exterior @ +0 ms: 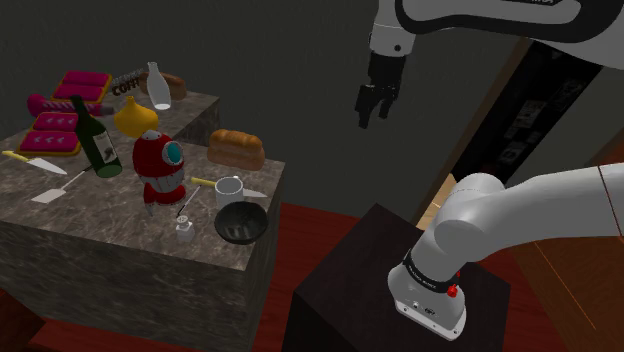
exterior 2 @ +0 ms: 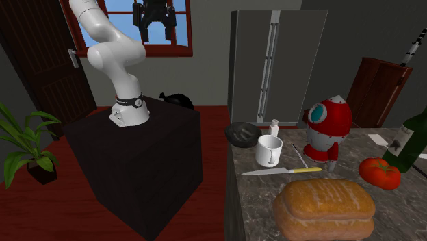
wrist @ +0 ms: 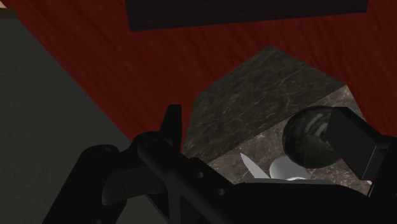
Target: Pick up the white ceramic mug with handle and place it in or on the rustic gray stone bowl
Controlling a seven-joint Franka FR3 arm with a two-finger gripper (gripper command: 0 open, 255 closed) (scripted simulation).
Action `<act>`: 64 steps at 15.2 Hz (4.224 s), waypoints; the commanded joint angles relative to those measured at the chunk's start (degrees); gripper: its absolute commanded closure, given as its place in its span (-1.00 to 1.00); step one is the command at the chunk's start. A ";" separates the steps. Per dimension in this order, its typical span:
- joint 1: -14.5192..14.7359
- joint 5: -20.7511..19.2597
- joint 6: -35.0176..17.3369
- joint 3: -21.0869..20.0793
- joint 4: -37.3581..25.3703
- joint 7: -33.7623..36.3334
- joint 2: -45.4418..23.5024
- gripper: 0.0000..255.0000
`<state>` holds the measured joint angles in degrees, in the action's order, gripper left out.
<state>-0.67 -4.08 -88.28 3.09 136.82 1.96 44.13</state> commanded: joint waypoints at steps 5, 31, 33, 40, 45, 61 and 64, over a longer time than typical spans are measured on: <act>1.02 1.42 -7.25 -1.50 1.49 2.19 -5.71 -1.00; 6.36 2.12 -39.54 -8.69 -19.48 14.55 -58.26 -1.00; 6.94 1.64 -40.27 -8.78 -23.21 15.40 -62.66 -1.00; 9.28 0.23 -40.45 -8.64 -39.01 17.73 -78.44 -1.00; 11.11 -0.34 -38.00 -8.37 -53.96 18.73 -90.75 -1.00; 11.60 -0.64 -40.72 -8.06 -57.20 18.96 -96.67 -1.00; 11.60 -0.64 -40.72 -8.06 -57.20 18.96 -96.67 1.00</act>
<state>10.93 -4.71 -129.00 -4.97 79.62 20.92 -52.55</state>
